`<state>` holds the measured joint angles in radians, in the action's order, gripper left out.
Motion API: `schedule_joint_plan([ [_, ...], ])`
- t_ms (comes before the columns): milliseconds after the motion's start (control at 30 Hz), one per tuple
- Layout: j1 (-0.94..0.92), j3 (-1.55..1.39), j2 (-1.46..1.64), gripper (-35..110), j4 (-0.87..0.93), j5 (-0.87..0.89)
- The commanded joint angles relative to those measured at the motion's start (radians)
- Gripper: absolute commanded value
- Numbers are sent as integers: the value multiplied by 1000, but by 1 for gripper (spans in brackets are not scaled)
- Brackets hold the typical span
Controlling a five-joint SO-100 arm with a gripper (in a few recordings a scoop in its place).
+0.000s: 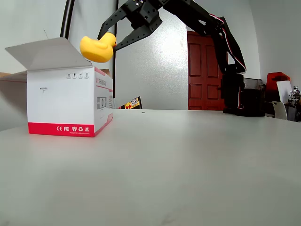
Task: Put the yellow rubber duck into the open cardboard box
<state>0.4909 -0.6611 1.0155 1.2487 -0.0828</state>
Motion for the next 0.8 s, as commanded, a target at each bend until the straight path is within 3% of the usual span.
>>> schedule_joint_plan([
  [0,-5,57,11,20,5,8],
  [500,-6,58,11,22,8,8],
  [767,-8,58,14,4,15,8],
])
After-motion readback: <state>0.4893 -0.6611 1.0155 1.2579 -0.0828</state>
